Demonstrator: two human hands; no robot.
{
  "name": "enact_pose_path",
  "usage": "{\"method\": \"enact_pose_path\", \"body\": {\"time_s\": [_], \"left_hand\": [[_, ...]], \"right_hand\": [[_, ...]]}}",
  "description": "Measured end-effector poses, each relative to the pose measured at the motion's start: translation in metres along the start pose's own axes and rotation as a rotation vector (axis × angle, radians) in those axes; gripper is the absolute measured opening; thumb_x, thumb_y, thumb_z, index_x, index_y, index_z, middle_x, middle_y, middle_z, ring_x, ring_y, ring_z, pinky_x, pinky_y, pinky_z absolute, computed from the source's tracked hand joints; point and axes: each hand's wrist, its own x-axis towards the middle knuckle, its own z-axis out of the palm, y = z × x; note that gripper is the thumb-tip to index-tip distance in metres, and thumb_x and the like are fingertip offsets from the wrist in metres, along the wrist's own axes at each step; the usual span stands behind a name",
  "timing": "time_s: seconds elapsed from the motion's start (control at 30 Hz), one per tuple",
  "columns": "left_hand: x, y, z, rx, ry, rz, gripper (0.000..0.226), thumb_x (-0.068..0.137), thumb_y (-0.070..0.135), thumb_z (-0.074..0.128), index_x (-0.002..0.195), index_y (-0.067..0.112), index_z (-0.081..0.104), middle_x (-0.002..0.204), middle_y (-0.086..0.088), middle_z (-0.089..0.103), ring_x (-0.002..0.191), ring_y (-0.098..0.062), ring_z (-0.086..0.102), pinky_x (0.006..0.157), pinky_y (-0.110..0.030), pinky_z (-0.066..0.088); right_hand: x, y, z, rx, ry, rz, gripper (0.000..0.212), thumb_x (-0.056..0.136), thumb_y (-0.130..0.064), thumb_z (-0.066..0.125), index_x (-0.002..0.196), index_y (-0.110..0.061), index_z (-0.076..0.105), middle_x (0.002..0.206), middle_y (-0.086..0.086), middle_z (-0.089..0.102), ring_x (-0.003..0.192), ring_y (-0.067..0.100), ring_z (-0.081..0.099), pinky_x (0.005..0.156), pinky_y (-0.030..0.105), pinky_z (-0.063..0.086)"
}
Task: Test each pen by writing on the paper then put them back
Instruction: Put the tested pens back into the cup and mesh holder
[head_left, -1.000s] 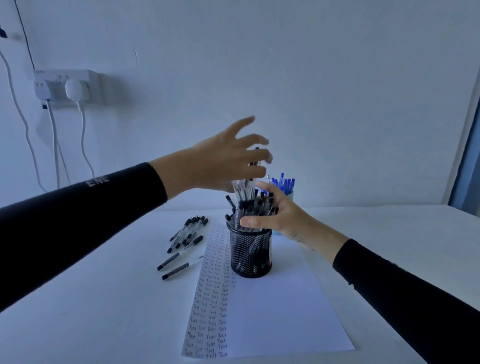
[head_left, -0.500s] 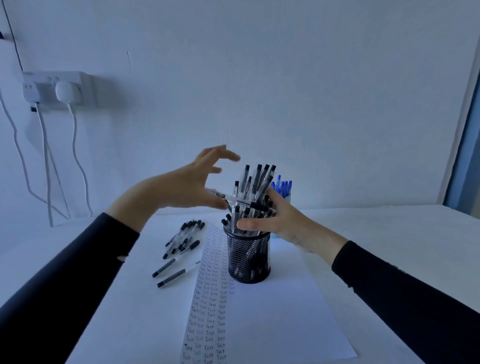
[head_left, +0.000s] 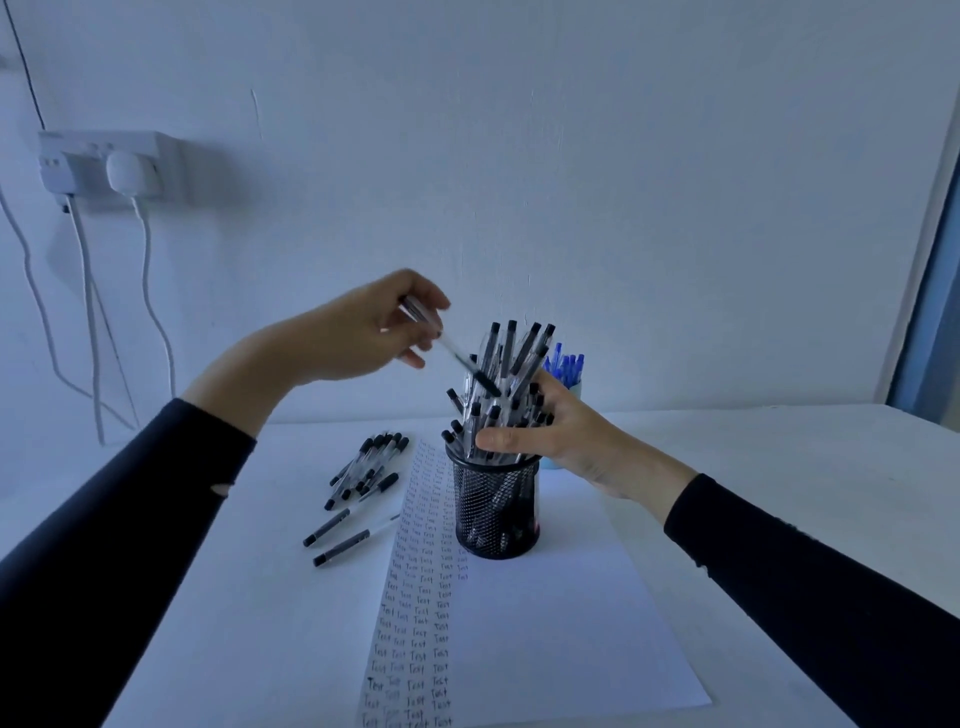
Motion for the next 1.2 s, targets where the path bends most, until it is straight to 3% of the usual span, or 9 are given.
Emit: {"method": "enact_pose_path", "body": {"time_s": [0.27, 0.37, 0.5, 0.63, 0.77, 0.87, 1.0, 1.1, 1.2], "left_hand": [[0.0, 0.026, -0.005, 0.327, -0.125, 0.014, 0.038, 0.095, 0.033, 0.054, 0.122, 0.034, 0.027, 0.098, 0.002, 0.062, 0.085, -0.011, 0.065, 0.08, -0.033, 0.055], [0.003, 0.014, 0.019, 0.292, -0.062, 0.046, 0.04, 0.083, 0.046, 0.057, 0.114, 0.026, 0.041, 0.095, 0.006, 0.064, 0.086, -0.006, 0.064, 0.082, -0.032, 0.057], [0.0, -0.013, 0.052, 0.263, 0.068, 0.1, 0.027, 0.089, 0.049, 0.055, 0.106, 0.029, 0.05, 0.104, 0.009, 0.057, 0.095, 0.0, 0.058, 0.086, -0.034, 0.055], [-0.018, -0.022, 0.074, -0.044, 0.11, 0.039, 0.076, 0.079, 0.07, 0.052, 0.145, 0.041, 0.025, 0.15, 0.012, 0.024, 0.13, -0.007, 0.037, 0.108, -0.032, 0.038], [-0.044, -0.036, 0.1, -0.249, -0.106, -0.166, 0.134, 0.052, 0.073, 0.076, 0.15, 0.038, -0.008, 0.149, 0.015, 0.015, 0.138, -0.007, 0.021, 0.115, -0.035, 0.019], [-0.04, -0.031, 0.116, -0.253, 0.029, -0.239, 0.105, 0.057, 0.048, 0.087, 0.141, 0.028, 0.027, 0.133, 0.013, 0.052, 0.117, 0.002, 0.054, 0.106, -0.033, 0.045], [-0.025, -0.023, 0.109, -0.314, 0.045, -0.201, 0.093, 0.056, 0.04, 0.091, 0.131, 0.028, 0.038, 0.12, 0.01, 0.061, 0.107, 0.004, 0.061, 0.084, -0.013, 0.05], [-0.017, -0.025, 0.103, -0.343, -0.084, -0.213, 0.104, 0.054, 0.049, 0.091, 0.137, 0.032, 0.03, 0.129, 0.008, 0.057, 0.12, -0.004, 0.056, 0.1, -0.028, 0.047], [-0.013, -0.017, 0.105, -0.337, -0.013, -0.194, 0.089, 0.063, 0.045, 0.088, 0.134, 0.025, 0.037, 0.12, 0.002, 0.064, 0.112, -0.011, 0.062, 0.099, -0.038, 0.05]], "right_hand": [[0.0, -0.001, 0.001, 0.008, -0.003, 0.003, 0.069, 0.079, -0.019, 0.08, 0.136, -0.031, 0.042, 0.122, -0.006, 0.069, 0.113, 0.007, 0.064, 0.101, 0.027, 0.044], [0.0, -0.002, 0.002, 0.018, 0.017, -0.022, 0.078, 0.078, -0.023, 0.082, 0.14, -0.033, 0.037, 0.124, -0.004, 0.068, 0.115, 0.009, 0.064, 0.105, 0.033, 0.043], [0.005, 0.002, 0.009, 0.144, 0.145, -0.014, 0.103, 0.059, -0.074, 0.075, 0.145, -0.051, 0.023, 0.14, -0.012, 0.053, 0.136, 0.013, 0.044, 0.118, 0.049, 0.026], [0.006, -0.006, 0.012, 0.405, 0.18, -0.087, 0.074, 0.071, -0.081, 0.053, 0.137, -0.058, 0.032, 0.132, -0.02, 0.058, 0.133, 0.011, 0.048, 0.117, 0.052, 0.029], [0.005, -0.01, 0.011, 0.558, 0.22, -0.114, 0.056, 0.096, -0.062, 0.027, 0.145, -0.037, 0.037, 0.118, -0.003, 0.072, 0.114, 0.019, 0.065, 0.104, 0.044, 0.045], [0.01, -0.014, 0.01, 0.488, 0.185, -0.086, 0.058, 0.097, -0.064, 0.019, 0.144, -0.037, 0.041, 0.123, -0.002, 0.069, 0.115, 0.02, 0.065, 0.101, 0.042, 0.047], [0.018, -0.027, -0.002, 0.398, 0.068, -0.023, 0.071, 0.09, -0.076, 0.009, 0.148, -0.043, 0.035, 0.122, -0.001, 0.067, 0.107, 0.014, 0.066, 0.093, 0.035, 0.049], [0.022, -0.029, -0.007, 0.451, 0.029, -0.012, 0.072, 0.084, -0.084, 0.014, 0.146, -0.051, 0.031, 0.15, 0.009, 0.045, 0.141, 0.028, 0.039, 0.113, 0.051, 0.033], [0.018, -0.028, -0.008, 0.478, -0.003, -0.023, 0.072, 0.086, -0.082, 0.014, 0.147, -0.048, 0.032, 0.144, 0.014, 0.052, 0.132, 0.031, 0.051, 0.108, 0.053, 0.039]]}}
